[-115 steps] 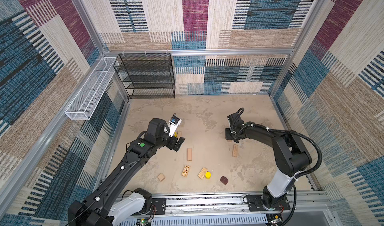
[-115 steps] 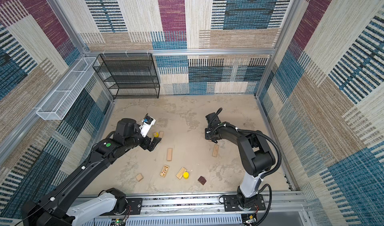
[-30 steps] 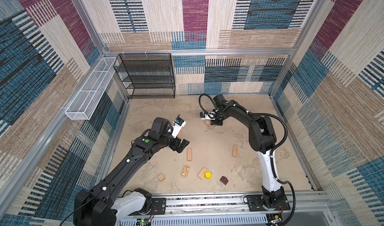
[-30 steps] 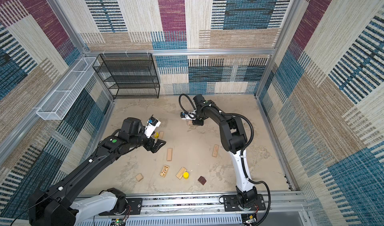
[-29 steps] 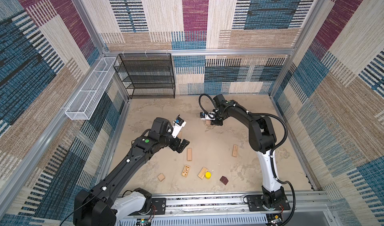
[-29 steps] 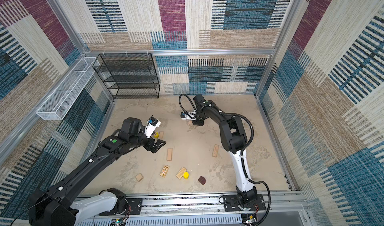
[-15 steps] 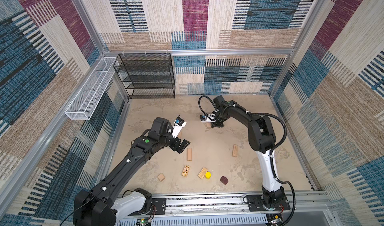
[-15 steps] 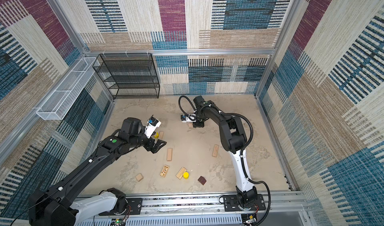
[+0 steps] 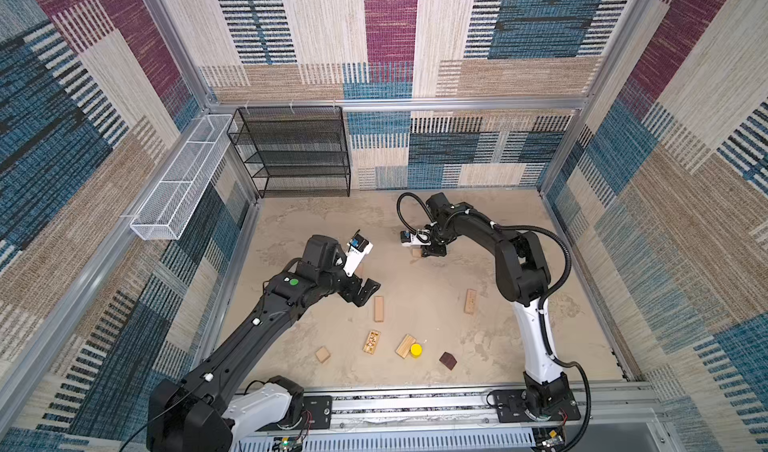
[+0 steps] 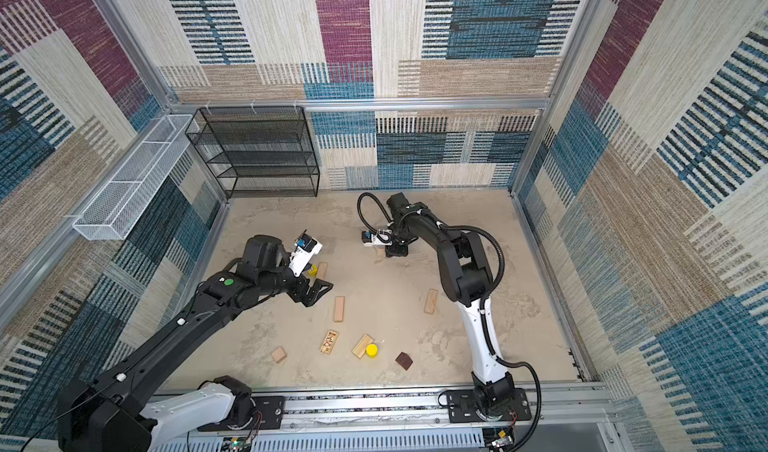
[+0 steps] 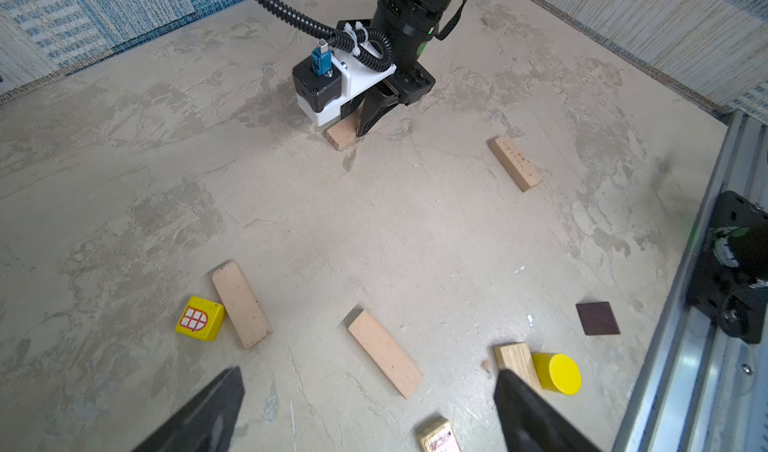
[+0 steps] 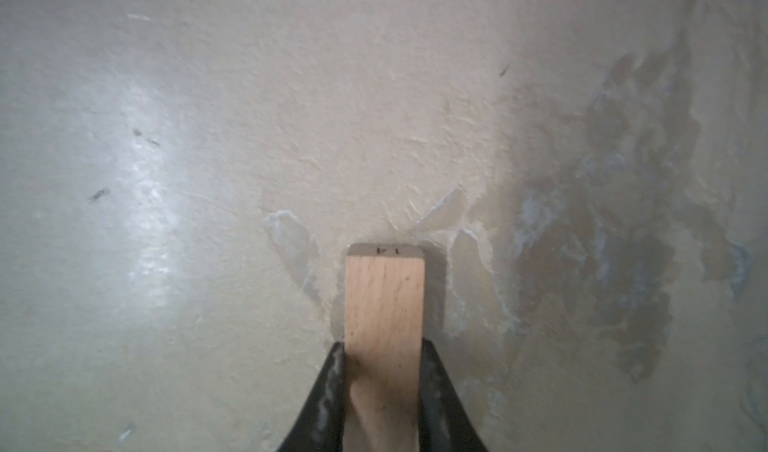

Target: Build the wood block tower

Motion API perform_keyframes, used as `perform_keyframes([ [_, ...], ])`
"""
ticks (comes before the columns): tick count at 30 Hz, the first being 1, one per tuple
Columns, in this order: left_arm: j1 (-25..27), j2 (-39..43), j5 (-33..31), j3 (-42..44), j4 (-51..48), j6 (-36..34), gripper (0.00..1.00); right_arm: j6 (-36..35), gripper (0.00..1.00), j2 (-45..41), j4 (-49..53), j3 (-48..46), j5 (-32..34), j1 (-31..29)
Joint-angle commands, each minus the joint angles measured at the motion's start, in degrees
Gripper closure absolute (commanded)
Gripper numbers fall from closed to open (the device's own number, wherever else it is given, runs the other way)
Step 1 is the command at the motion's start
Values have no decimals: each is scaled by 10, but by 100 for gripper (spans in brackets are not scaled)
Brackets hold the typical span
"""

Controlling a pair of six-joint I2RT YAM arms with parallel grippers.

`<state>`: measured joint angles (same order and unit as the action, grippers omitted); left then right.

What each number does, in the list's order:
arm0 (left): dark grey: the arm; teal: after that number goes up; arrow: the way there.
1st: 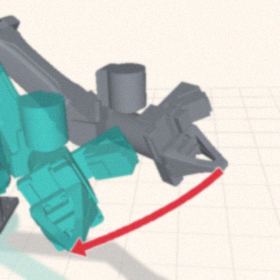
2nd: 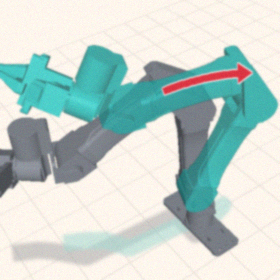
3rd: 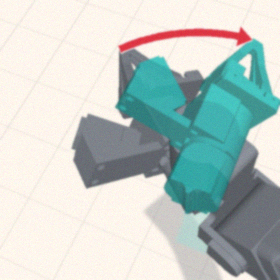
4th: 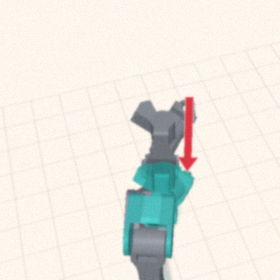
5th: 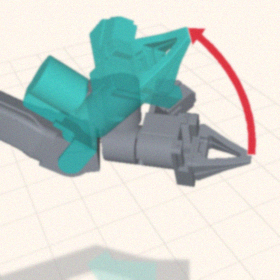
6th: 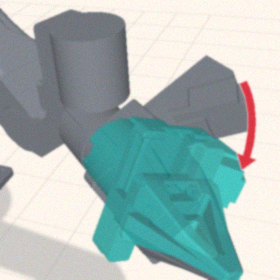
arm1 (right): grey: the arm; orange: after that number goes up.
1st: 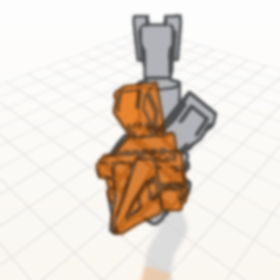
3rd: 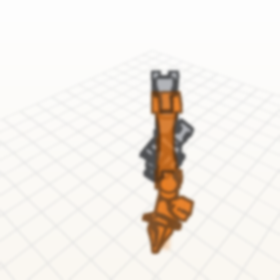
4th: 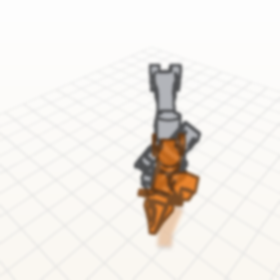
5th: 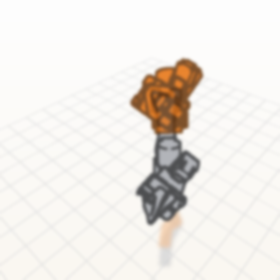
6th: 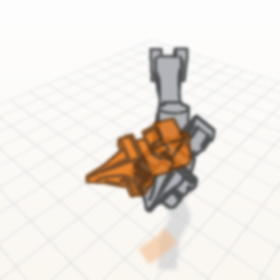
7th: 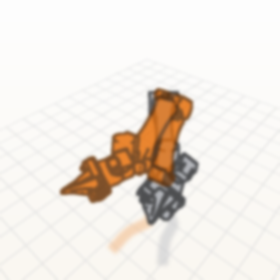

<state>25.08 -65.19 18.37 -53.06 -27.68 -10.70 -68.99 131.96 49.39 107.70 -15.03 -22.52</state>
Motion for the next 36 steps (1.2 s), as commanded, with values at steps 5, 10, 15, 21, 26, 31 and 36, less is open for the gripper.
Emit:
perform_keyframes([
  [5,-1,1,8,-5,9,-6,1,9,56,-4,-9,-12,5,-1],
  [10,0,1,9,-5,10,-7,1,8,52,-12,-13,-17,6,-1],
  [15,0,1,8,-4,9,-9,1,8,51,-23,-18,-20,6,-1],
  [21,0,2,1,-9,10,-10,1,27,3,-64,-27,-13,-2,-1],
  [26,-1,18,-7,-9,12,-3,1,57,3,-118,-44,-28,-5,-1],
  [31,-1,57,-16,-6,42,31,1,146,4,-225,-111,-105,-22,-1],
  [36,-1,76,15,-21,67,94,1,316,7,-397,-245,-272,-17,-3],
])
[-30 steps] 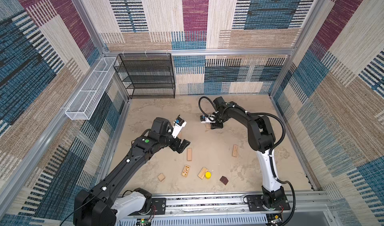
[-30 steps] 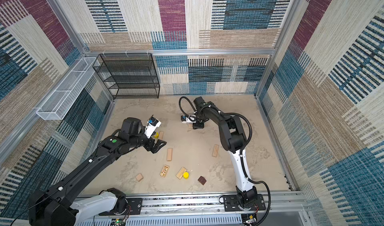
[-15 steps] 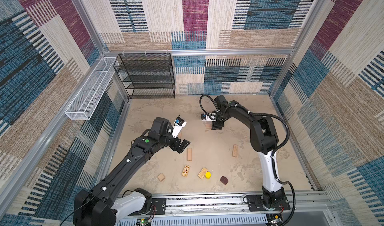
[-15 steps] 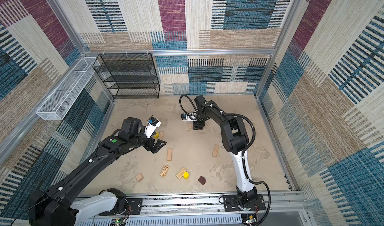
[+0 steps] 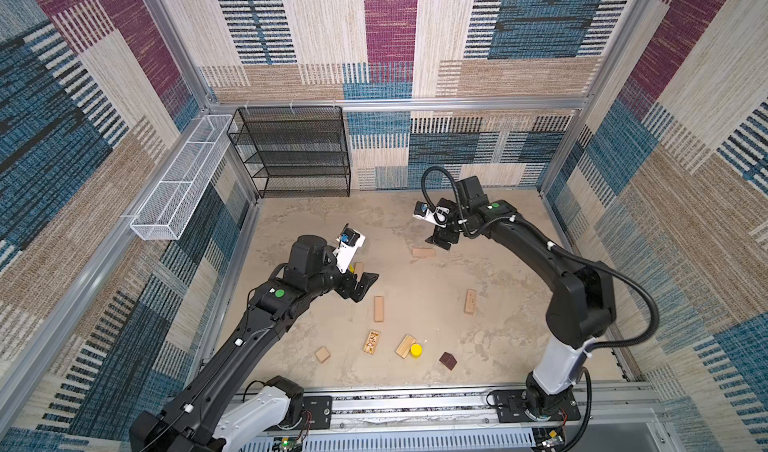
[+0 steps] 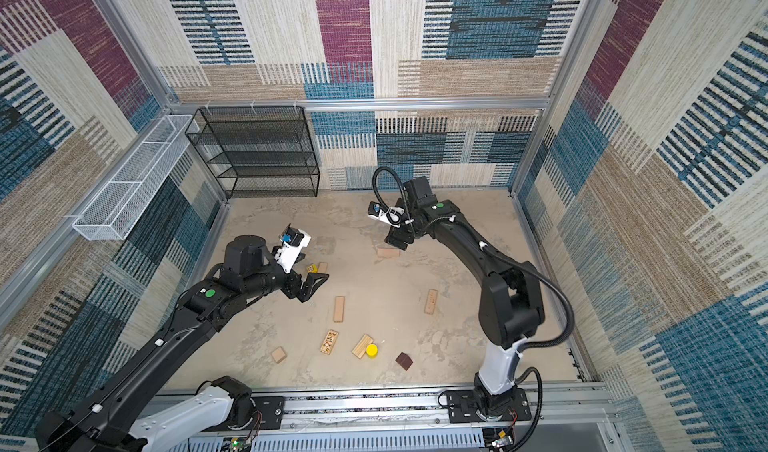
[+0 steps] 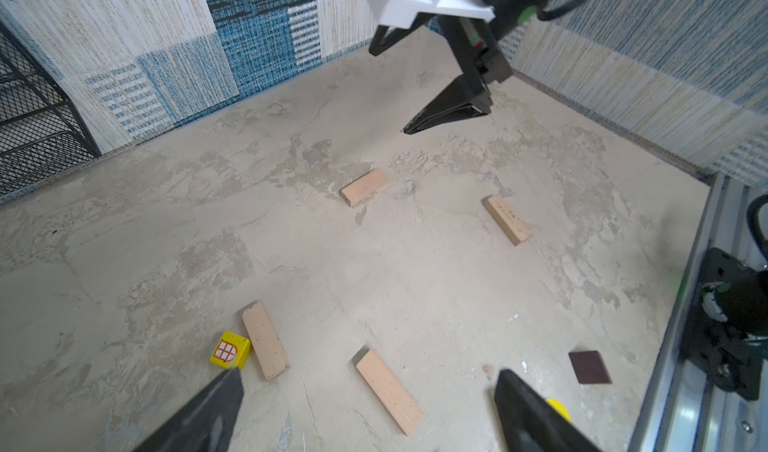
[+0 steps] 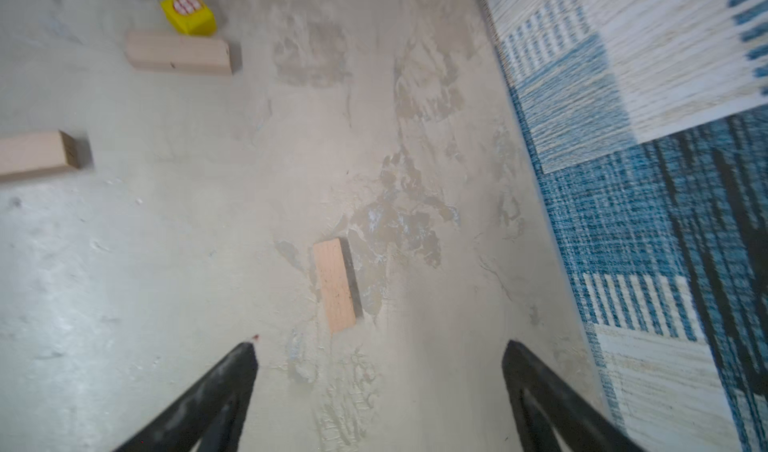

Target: Build the wood block tower

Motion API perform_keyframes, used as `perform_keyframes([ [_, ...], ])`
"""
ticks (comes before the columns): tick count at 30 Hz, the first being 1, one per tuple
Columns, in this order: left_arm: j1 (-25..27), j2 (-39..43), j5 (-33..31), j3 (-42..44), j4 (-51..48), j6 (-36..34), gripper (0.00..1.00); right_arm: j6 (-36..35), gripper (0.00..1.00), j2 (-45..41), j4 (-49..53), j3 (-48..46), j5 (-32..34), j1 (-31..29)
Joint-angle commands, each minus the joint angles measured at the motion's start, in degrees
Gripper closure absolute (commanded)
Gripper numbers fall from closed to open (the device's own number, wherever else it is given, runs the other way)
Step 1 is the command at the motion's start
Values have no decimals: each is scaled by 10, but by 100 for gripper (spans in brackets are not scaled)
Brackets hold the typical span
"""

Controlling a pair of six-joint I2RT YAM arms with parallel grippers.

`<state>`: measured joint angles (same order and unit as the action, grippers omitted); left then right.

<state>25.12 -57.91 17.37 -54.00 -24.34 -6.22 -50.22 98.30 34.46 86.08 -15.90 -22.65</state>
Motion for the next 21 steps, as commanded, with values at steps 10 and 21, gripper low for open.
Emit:
perform_keyframes([
  [10,24,-92,63,-86,54,182,21,552,23,-383,-219,-355,-11,-5],
  [21,109,-231,46,-197,-3,216,35,645,25,-461,-141,-425,93,-6],
])
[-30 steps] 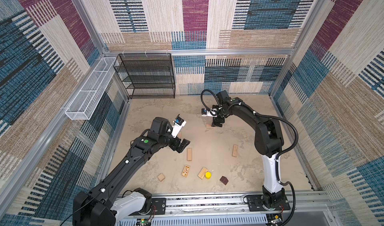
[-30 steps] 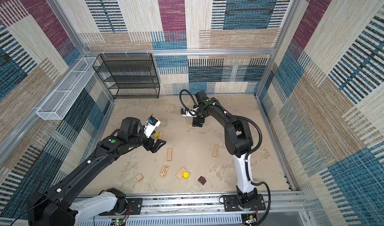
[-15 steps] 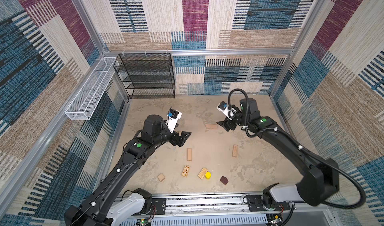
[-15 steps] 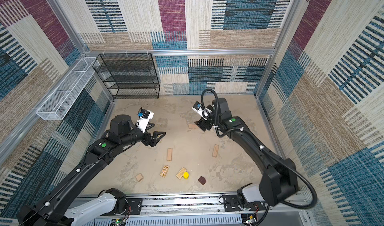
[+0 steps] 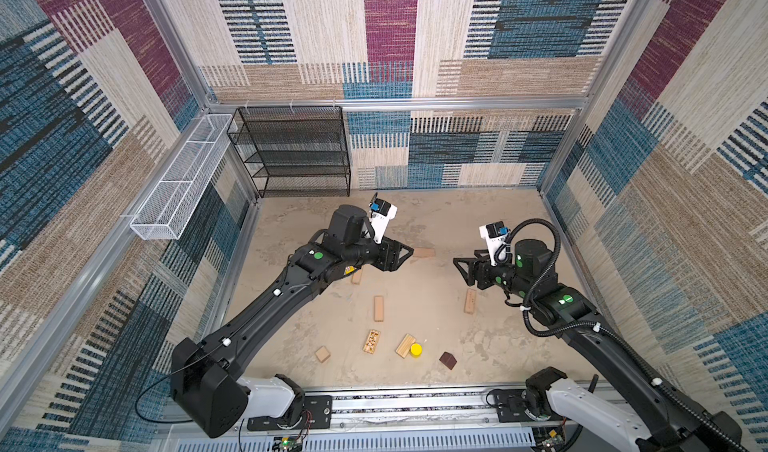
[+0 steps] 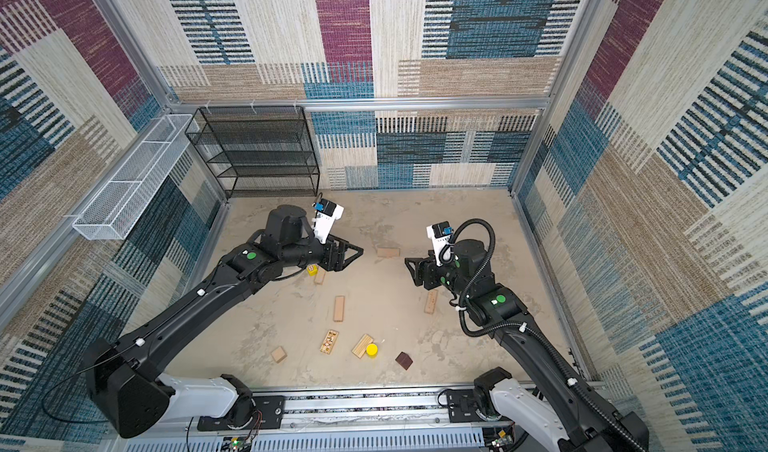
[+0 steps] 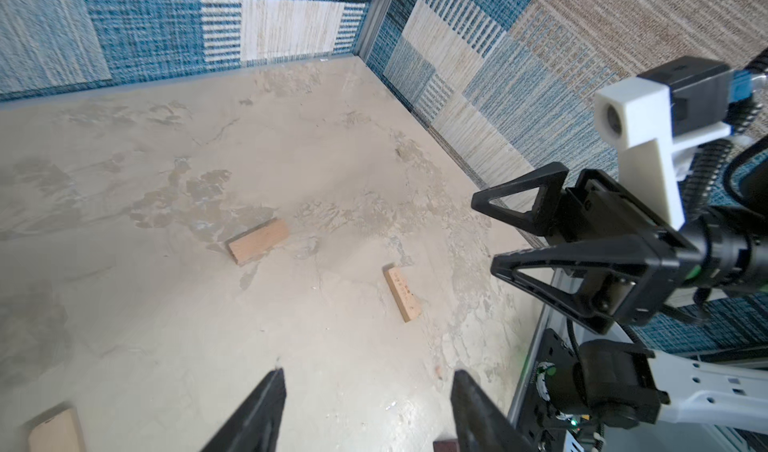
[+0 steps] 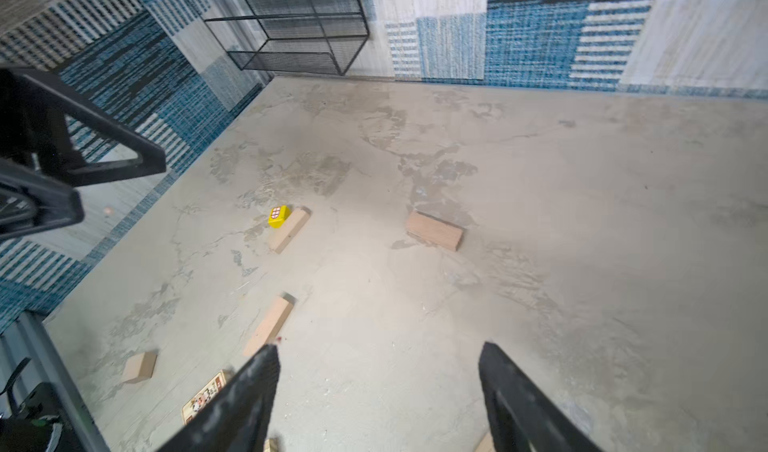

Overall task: Build the wood block tower
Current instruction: 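Grasp the text-printed wooden block with the right gripper while the left arm advances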

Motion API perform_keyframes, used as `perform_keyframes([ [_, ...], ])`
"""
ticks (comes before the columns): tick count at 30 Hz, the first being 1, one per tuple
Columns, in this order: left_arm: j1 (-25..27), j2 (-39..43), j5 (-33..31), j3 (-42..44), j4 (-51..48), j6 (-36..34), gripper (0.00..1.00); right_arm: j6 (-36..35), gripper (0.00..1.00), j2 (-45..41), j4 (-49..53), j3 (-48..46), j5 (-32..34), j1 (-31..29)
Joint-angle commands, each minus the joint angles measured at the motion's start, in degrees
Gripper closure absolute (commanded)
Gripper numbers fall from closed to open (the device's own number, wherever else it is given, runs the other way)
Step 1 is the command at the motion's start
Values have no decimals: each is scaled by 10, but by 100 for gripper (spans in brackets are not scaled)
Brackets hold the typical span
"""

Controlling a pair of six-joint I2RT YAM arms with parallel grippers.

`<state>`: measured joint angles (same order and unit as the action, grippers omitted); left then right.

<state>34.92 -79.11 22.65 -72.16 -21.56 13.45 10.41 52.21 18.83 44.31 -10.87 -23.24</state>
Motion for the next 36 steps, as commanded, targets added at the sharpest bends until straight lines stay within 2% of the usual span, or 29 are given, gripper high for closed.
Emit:
perform_keyframes([
  [1,17,-31,-11,-19,-36,16,36,45,25,4,16,-12,43,-1],
  [4,36,-57,-23,-17,-40,-1,37,76,28,34,31,-13,56,-1],
  [7,51,-81,-25,-14,-40,-17,37,93,29,66,28,-16,41,-1],
  [13,53,-119,-6,-24,-48,-22,36,139,32,94,27,-37,69,-1],
  [15,53,-120,0,-31,-60,-23,35,148,36,95,25,-45,79,-1],
  [21,53,-96,-8,-34,-90,-41,33,157,43,114,24,-61,113,-2],
  [30,53,-42,-40,-17,-104,-60,31,188,40,171,41,-63,128,-2],
  [36,53,-23,-30,-14,-107,-61,31,205,40,189,40,-85,132,-1],
])
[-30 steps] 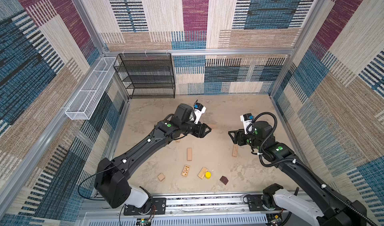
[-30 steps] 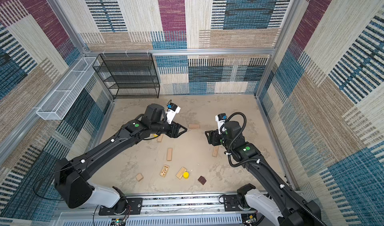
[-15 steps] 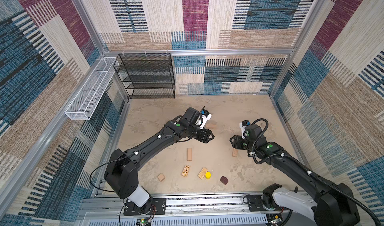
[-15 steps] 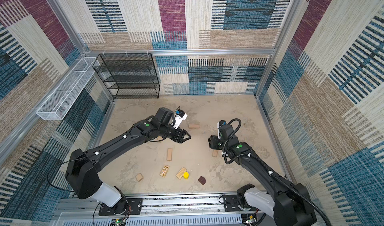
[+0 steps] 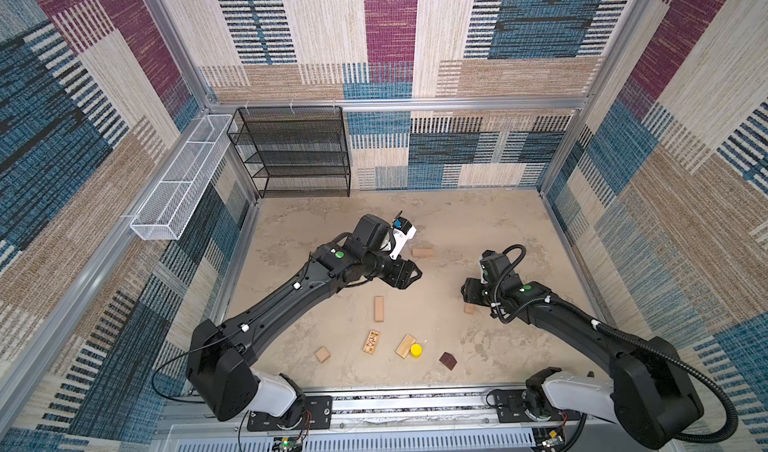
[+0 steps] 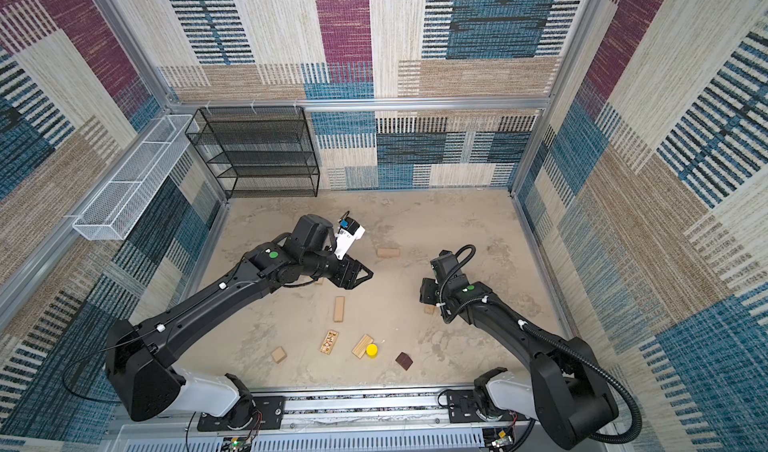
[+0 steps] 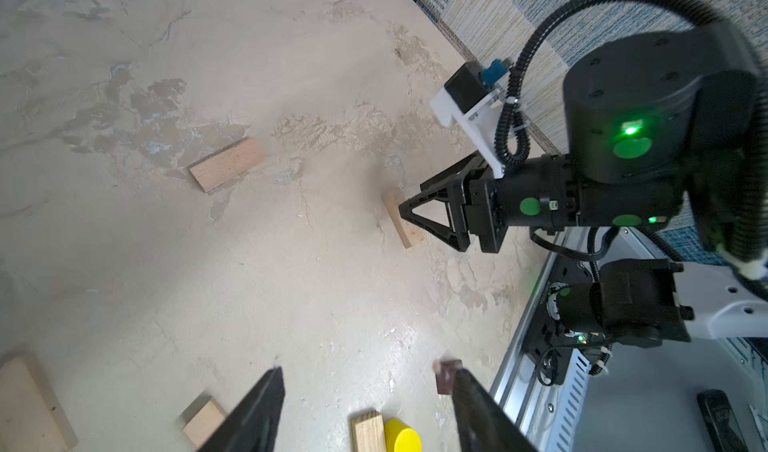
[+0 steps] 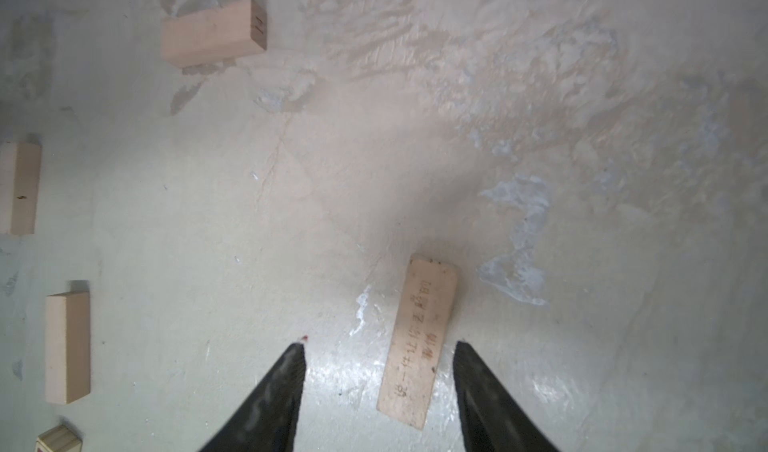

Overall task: Build the wood block tower
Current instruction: 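Grasp the text-printed wooden block with the right gripper while the left arm advances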

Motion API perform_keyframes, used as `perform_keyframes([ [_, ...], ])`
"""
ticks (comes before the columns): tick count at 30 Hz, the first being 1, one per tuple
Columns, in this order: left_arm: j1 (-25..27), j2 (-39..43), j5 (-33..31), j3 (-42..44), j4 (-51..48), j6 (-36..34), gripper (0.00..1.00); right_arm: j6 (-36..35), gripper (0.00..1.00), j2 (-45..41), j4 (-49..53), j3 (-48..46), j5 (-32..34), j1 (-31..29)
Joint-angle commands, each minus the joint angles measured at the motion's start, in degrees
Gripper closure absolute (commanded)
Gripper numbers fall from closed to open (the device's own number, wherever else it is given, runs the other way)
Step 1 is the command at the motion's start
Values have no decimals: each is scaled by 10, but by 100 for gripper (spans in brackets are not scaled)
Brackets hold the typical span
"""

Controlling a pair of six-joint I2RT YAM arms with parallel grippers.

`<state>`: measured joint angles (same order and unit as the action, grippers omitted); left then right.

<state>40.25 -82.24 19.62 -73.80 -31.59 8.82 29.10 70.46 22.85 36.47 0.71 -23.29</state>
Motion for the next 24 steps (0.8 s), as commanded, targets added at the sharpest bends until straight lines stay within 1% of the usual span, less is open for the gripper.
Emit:
perform_keyframes([
  [1,0,12,3,3,-7,-14,31,18,40,9,-2,-9,16,-1],
  [3,0,20,6,6,-7,-17,31,20,41,18,-7,-14,12,0],
  [6,0,30,-6,11,-7,-24,31,26,41,30,-20,-17,-2,-1],
  [9,0,37,-18,14,-7,-32,31,37,44,46,-35,-16,-22,-1],
  [17,0,48,-9,17,-7,-34,30,58,47,74,-46,-17,-44,-2],
  [20,0,50,-9,18,-7,-35,30,61,53,73,-51,-15,-52,-1],
  [24,0,49,-11,20,-5,-35,30,65,53,91,-53,-4,-63,-1],
])
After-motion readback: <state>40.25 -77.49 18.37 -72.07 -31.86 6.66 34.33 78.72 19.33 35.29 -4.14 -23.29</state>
